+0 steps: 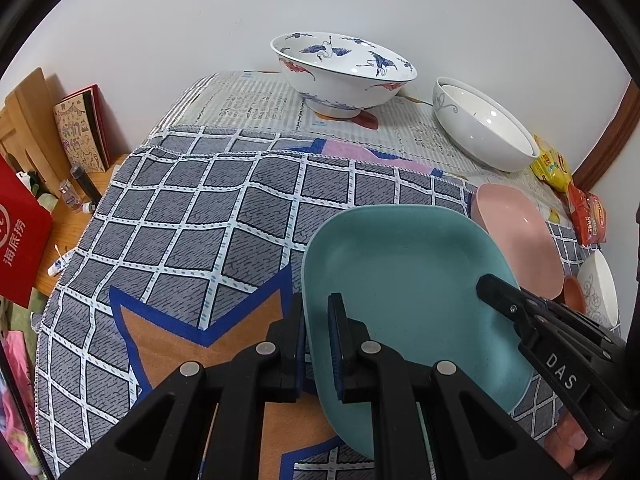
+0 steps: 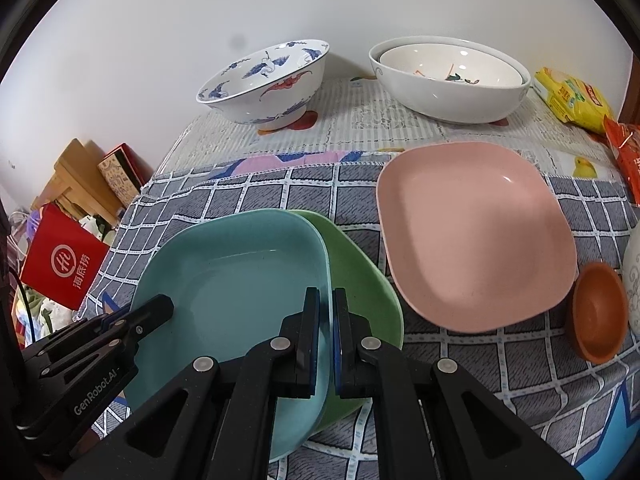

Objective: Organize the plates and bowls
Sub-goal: 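Lower the teal plate onto the light green plate with both grippers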

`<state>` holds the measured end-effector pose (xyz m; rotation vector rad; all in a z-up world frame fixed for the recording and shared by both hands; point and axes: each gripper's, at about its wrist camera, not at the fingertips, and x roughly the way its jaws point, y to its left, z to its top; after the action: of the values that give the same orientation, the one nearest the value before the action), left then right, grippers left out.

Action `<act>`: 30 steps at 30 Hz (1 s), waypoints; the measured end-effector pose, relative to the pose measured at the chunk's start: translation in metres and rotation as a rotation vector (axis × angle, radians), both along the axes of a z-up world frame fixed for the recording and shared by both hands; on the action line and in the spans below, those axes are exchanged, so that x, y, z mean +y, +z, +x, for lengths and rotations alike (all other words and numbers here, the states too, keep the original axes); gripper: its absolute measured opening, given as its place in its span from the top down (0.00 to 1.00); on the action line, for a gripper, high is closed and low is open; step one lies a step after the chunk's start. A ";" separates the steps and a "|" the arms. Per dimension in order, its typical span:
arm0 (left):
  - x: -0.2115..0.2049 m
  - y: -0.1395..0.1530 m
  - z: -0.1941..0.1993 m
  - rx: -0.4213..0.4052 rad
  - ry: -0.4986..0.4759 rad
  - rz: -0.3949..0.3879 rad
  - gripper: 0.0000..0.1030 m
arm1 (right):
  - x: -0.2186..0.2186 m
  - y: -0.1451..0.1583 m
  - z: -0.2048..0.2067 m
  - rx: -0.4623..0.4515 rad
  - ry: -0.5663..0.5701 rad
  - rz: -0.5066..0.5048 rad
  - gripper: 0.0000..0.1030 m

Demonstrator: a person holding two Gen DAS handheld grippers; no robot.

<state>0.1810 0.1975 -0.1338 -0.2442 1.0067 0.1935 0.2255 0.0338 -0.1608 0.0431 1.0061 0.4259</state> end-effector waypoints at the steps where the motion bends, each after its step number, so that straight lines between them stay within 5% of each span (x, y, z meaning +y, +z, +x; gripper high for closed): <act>1: 0.000 0.000 0.000 0.000 -0.001 0.000 0.90 | 0.000 -0.001 0.001 0.000 0.003 -0.002 0.94; 30: -0.012 -0.003 -0.005 0.022 -0.027 -0.021 0.89 | -0.008 0.006 0.001 -0.009 0.020 0.001 0.71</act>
<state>0.1759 0.1854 -0.1372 -0.2481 1.0342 0.1608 0.2268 0.0253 -0.1547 0.0326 0.9983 0.4444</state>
